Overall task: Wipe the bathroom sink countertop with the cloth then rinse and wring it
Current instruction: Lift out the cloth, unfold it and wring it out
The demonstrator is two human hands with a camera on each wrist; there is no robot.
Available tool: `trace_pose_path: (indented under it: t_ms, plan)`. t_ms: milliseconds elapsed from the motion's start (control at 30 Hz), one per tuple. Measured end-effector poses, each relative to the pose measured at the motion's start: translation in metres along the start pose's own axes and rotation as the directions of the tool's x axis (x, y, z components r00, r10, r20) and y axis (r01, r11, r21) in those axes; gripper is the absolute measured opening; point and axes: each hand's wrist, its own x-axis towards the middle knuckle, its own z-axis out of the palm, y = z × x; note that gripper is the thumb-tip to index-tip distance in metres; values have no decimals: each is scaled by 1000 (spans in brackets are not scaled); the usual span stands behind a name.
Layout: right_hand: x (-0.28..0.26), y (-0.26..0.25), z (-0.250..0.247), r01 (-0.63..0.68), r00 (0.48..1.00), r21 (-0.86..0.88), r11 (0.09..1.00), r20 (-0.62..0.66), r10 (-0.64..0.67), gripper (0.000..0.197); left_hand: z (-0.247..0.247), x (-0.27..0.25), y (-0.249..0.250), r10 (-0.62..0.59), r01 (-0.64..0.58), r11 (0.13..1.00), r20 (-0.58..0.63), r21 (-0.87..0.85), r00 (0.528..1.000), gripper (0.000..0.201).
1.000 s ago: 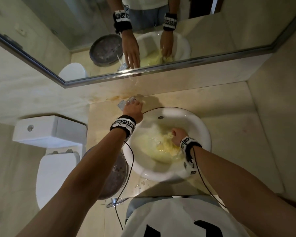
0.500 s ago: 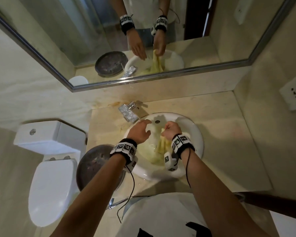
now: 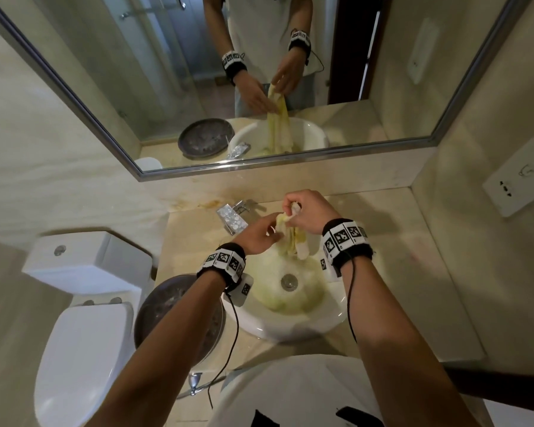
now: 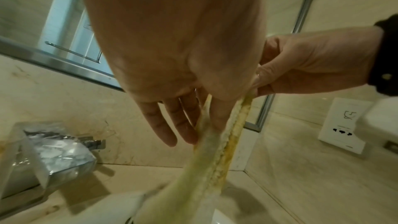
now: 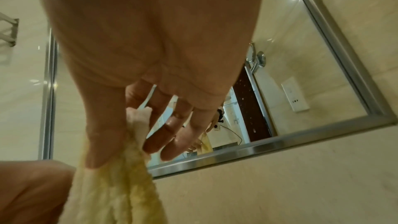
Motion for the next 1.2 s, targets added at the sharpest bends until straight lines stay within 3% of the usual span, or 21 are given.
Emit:
trace_pose_path:
  t_ms: [100, 267, 400, 533, 833, 967, 1100, 1200]
  plan:
    - [-2, -2, -7, 23, 998, -8, 1000, -60, -24, 27, -3, -3, 11, 38, -38, 999, -4, -39, 999, 5]
    - [1, 2, -13, 85, 987, 50, 995, -144, -77, 32, -5, -7, 13, -12, 3, 998, -133, -69, 991, 37]
    - [0, -1, -15, 24, 987, 120, 993, -160, -5, 32, -10, -12, 15, -30, 30, 1000, -174, -6, 984, 40]
    - [1, 5, -16, -76, 992, 61, 995, -93, 81, 52, -16, -18, 13, 25, 2, 994, -247, 109, 969, 41]
    - [-8, 18, -6, -215, 968, -126, 969, 107, 228, 9, -21, -26, 20, 64, -2, 976, -279, 217, 958, 16]
    - [-17, 30, 8, -222, 955, -123, 967, 175, 241, 16, -21, -30, 18, 58, 6, 971, -261, 238, 963, 16]
    - [-26, 42, 21, -232, 936, -128, 964, 240, 257, 50, -16, -37, 11, 40, 22, 969, -245, 246, 969, 14]
    - [-24, 47, 19, -206, 959, -108, 972, 175, 223, 33, -14, -42, 5, 19, 40, 974, -257, 221, 966, 16]
